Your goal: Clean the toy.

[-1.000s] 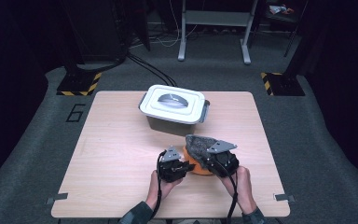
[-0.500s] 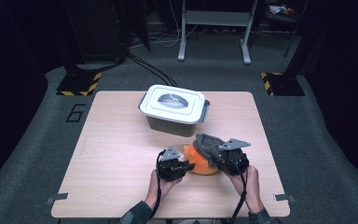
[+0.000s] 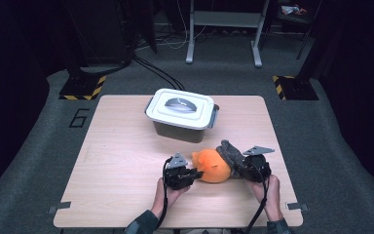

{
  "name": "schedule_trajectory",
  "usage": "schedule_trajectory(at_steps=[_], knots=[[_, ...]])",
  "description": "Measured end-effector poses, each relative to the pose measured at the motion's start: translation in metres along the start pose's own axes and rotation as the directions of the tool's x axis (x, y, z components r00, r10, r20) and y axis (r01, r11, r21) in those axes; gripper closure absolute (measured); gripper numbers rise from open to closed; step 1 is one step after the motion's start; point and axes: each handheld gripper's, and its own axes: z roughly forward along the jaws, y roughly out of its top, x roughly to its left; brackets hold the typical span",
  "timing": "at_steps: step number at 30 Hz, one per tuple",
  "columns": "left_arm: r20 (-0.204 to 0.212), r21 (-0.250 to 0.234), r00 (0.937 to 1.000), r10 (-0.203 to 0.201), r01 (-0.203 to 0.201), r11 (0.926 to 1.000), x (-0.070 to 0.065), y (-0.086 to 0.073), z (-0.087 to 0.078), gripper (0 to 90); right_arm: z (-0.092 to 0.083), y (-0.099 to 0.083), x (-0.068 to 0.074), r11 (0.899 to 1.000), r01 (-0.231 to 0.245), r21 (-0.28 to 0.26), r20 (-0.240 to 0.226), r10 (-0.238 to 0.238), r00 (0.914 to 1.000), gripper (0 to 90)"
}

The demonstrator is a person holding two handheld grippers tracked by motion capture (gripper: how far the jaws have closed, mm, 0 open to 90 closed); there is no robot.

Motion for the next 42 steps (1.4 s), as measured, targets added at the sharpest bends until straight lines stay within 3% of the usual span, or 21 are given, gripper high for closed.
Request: schedule_trajectory(at_steps=[10,16,19,20,26,30,34,37,38,39,40,42], knots=[[0.007,0.001,1.0000,-0.003,0.003,1.0000,0.000,-0.002,-0.001,79.4,0.017,-0.014,-0.014,0.998,-0.036,0.049,0.016,0.036,0.9992,70.5],[0.011,0.002,0.9999,-0.007,0.007,1.0000,-0.001,-0.003,-0.002,79.5,0.001,-0.015,-0.014,0.998,-0.061,0.013,0.026,0.061,0.9978,70.8],[0.010,0.003,0.9999,-0.002,0.002,1.0000,-0.002,-0.003,-0.002,79.5,-0.015,-0.011,-0.009,0.999,-0.024,-0.033,0.017,0.024,0.9996,70.7],[0.009,0.002,1.0000,-0.001,0.001,1.0000,-0.002,-0.003,-0.002,79.4,-0.020,-0.008,-0.005,0.999,-0.022,-0.042,0.014,0.022,0.9997,70.7],[0.014,0.000,0.9999,-0.004,0.004,1.0000,-0.003,-0.003,-0.001,79.4,-0.041,0.014,0.031,0.991,0.101,-0.088,-0.017,-0.103,0.9945,70.6],[0.011,0.009,0.9999,0.007,-0.007,0.9999,-0.004,-0.003,-0.002,79.4,-0.039,0.029,0.057,0.980,0.171,-0.101,-0.054,-0.177,0.9827,70.6],[0.008,0.011,1.0000,0.005,-0.005,0.9999,-0.003,-0.003,-0.002,79.4,-0.023,0.035,0.073,0.969,0.240,-0.065,-0.057,-0.244,0.9681,70.6],[0.007,0.010,1.0000,-0.005,0.005,0.9999,-0.002,-0.005,-0.003,79.4,-0.015,0.034,0.074,0.967,0.248,-0.054,-0.048,-0.250,0.9670,70.9],[0.005,0.006,1.0000,-0.008,0.008,0.9999,-0.002,-0.005,-0.003,79.5,-0.015,0.033,0.073,0.974,0.221,-0.051,-0.050,-0.224,0.9734,71.0],[0.009,0.006,0.9999,-0.012,0.012,0.9999,-0.003,-0.005,-0.002,79.5,-0.015,0.033,0.071,0.972,0.229,-0.053,-0.057,-0.232,0.9711,71.0],[0.005,0.009,1.0000,-0.008,0.008,0.9999,-0.003,-0.005,-0.002,79.5,-0.015,0.033,0.070,0.977,0.208,-0.050,-0.055,-0.211,0.9760,71.0],[0.007,0.012,1.0000,-0.002,0.002,0.9999,-0.004,-0.004,-0.002,79.5,-0.016,0.031,0.067,0.978,0.200,-0.051,-0.055,-0.203,0.9777,71.0]])
